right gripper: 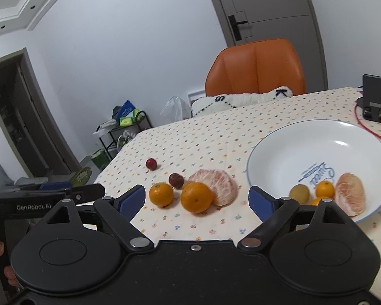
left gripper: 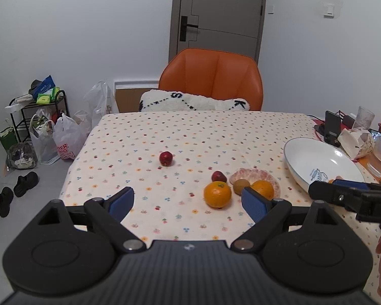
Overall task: Organize fruits
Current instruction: 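Withdraw both open tools from the bowl back toward the remaining fruit, then grasp a large orange with the right tool while the left tool grasps a red plum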
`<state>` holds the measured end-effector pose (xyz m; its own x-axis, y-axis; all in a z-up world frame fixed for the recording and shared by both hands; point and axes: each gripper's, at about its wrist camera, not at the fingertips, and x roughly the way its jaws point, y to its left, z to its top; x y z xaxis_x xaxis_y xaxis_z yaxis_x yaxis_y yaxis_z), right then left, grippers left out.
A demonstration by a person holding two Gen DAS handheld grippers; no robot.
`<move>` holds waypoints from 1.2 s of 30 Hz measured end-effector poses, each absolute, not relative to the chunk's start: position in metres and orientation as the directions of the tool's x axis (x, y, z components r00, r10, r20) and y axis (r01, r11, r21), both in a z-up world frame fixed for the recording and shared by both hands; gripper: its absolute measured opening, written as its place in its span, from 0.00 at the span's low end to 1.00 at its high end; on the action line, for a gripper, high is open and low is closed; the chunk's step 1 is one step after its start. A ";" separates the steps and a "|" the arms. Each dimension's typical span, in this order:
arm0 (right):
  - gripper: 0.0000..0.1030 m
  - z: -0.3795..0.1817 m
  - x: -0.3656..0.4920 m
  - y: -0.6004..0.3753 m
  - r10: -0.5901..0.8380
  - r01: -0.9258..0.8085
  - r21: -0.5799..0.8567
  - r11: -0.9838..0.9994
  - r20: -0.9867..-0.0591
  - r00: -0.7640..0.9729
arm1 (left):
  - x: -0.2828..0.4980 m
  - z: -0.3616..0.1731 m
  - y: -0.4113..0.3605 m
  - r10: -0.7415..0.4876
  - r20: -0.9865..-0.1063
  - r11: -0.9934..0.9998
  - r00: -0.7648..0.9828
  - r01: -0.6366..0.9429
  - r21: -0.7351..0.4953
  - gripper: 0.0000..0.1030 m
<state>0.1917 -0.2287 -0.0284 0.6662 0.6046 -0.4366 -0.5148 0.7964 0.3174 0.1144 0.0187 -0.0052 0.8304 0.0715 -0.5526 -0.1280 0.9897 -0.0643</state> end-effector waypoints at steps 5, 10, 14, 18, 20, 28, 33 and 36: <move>0.86 -0.032 0.195 -0.217 0.611 -0.529 0.308 0.791 -0.453 0.649 | 0.116 -0.009 0.027 0.075 -0.559 0.989 0.826 -0.135 -0.066 0.88; 0.85 -0.035 0.199 -0.204 0.613 -0.545 0.288 0.787 -0.462 0.641 | 0.120 -0.013 0.037 0.078 -0.566 0.987 0.821 -0.143 -0.072 0.88; 0.80 -0.037 0.206 -0.196 0.609 -0.552 0.273 0.788 -0.474 0.636 | 0.125 -0.015 0.044 0.079 -0.570 0.986 0.818 -0.149 -0.077 0.88; 0.73 -0.041 0.213 -0.189 0.604 -0.554 0.263 0.790 -0.491 0.628 | 0.131 -0.018 0.050 0.073 -0.578 0.985 0.813 -0.148 -0.084 0.88; 0.72 -0.044 0.217 -0.186 0.602 -0.555 0.260 0.791 -0.498 0.624 | 0.135 -0.020 0.052 0.070 -0.582 0.986 0.810 -0.145 -0.083 0.88; 0.62 -0.051 0.232 -0.175 0.583 -0.555 0.229 0.800 -0.519 0.625 | 0.152 -0.026 0.053 0.048 -0.586 0.987 0.809 -0.129 -0.097 0.87; 0.38 -0.058 0.240 -0.168 0.561 -0.561 0.195 0.805 -0.558 0.611 | 0.166 -0.031 0.052 0.028 -0.592 0.987 0.805 -0.117 -0.112 0.85; 0.37 -0.057 0.244 -0.172 0.575 -0.565 0.214 0.797 -0.555 0.601 | 0.171 -0.032 0.049 0.012 -0.591 0.987 0.807 -0.102 -0.120 0.85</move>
